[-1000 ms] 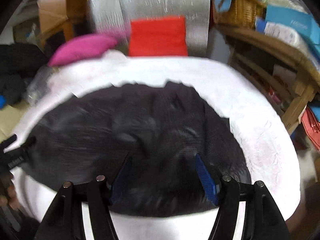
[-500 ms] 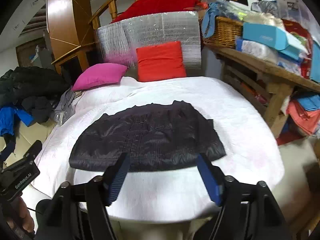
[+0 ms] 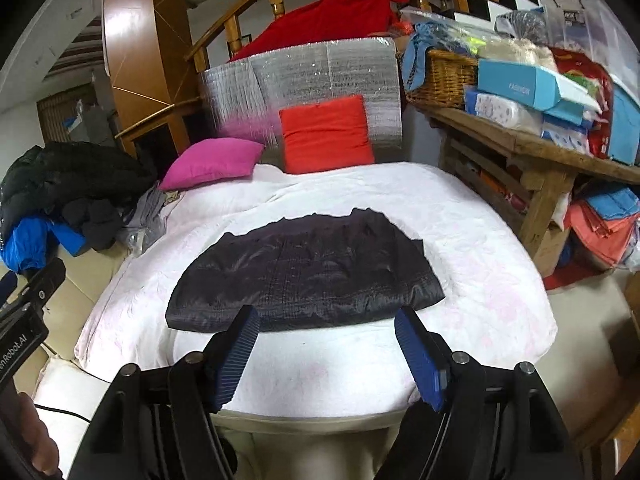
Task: Fold large clothes
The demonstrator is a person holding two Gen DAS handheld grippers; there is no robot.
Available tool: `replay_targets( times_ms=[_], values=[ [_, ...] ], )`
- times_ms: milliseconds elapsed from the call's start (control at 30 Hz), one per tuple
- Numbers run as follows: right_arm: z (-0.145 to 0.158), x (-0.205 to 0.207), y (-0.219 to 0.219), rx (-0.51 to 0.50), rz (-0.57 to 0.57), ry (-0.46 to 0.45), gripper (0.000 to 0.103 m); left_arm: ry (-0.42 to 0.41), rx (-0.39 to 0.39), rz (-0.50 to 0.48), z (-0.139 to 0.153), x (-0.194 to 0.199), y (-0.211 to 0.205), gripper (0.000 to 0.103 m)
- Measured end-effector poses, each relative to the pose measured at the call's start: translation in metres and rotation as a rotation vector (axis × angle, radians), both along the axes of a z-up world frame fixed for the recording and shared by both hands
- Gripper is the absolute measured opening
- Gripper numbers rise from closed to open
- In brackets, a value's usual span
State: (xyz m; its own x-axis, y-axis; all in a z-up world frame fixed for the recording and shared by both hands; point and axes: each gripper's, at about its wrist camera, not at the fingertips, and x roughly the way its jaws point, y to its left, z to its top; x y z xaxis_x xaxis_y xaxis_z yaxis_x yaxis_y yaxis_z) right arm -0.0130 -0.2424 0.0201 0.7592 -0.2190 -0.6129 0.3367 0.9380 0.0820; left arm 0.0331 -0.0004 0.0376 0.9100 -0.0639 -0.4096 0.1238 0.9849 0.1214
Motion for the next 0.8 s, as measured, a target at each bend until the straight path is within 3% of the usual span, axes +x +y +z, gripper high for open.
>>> replay_targets(
  times_ms=[800],
  values=[
    [0.004, -0.002, 0.01, 0.001, 0.026, 0.01, 0.074, -0.014, -0.017, 0.033, 0.006, -0.01, 0.01, 0.103]
  ],
)
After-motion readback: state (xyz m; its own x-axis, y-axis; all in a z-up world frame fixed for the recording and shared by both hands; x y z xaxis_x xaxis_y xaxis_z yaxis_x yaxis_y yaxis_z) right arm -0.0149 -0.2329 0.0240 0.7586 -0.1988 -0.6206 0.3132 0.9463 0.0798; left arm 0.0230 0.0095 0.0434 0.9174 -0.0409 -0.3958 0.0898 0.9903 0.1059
